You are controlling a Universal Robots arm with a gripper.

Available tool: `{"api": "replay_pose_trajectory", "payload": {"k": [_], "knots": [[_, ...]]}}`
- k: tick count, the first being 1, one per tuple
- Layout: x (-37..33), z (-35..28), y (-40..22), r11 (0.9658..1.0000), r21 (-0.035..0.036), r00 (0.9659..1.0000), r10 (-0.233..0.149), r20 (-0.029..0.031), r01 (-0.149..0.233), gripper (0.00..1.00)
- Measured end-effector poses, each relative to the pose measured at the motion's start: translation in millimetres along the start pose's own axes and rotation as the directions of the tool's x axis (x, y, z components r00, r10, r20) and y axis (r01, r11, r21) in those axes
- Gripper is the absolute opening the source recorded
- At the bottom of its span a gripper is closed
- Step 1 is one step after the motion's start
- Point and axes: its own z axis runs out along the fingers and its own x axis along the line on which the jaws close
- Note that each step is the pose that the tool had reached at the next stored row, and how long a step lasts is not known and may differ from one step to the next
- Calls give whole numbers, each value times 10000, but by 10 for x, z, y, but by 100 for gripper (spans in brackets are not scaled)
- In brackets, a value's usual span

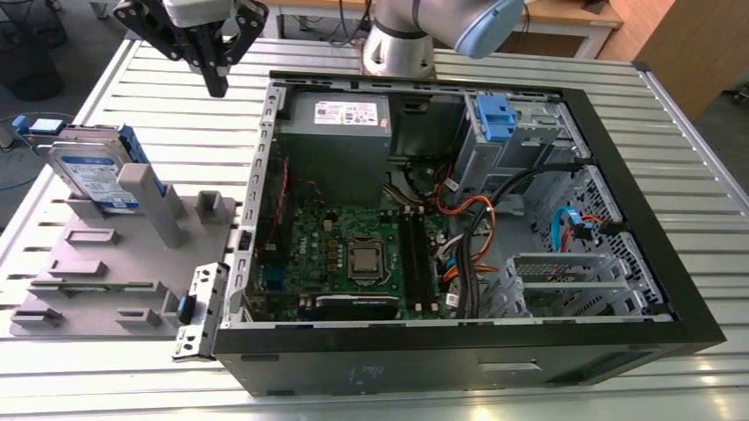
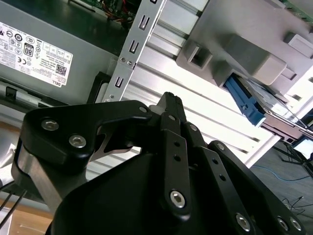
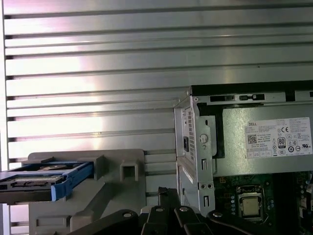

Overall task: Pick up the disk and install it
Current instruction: 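Reach for the disk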

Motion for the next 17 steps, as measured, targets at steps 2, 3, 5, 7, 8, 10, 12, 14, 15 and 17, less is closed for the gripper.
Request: {"api": "replay_pose_trajectory", "payload": {"k": [2, 3, 5, 7, 8, 10, 12, 14, 15, 17], "knots": [[5, 1, 0, 10000, -1, 10000, -1, 1, 1, 11], [10, 1, -1, 10000, 0, 10000, 0, 0, 0, 11], [13, 1, -1, 10000, 0, 10000, 0, 0, 0, 11], [13, 4, -1, 10000, 0, 10000, 1, 0, -1, 11], [13, 8, -1, 10000, -1, 10000, 0, 1, 0, 11], [18, 19, -2, 10000, -1, 10000, 1, 1, -1, 11], [24, 31, -3, 10000, 0, 10000, 0, 0, 0, 11], [38, 41, -5, 10000, 1, 10000, 0, -1, 0, 11], [47, 46, -6, 10000, 1, 10000, 1, -1, -1, 11], [66, 55, -7, 10000, 0, 10000, 0, 0, 0, 11]]}}
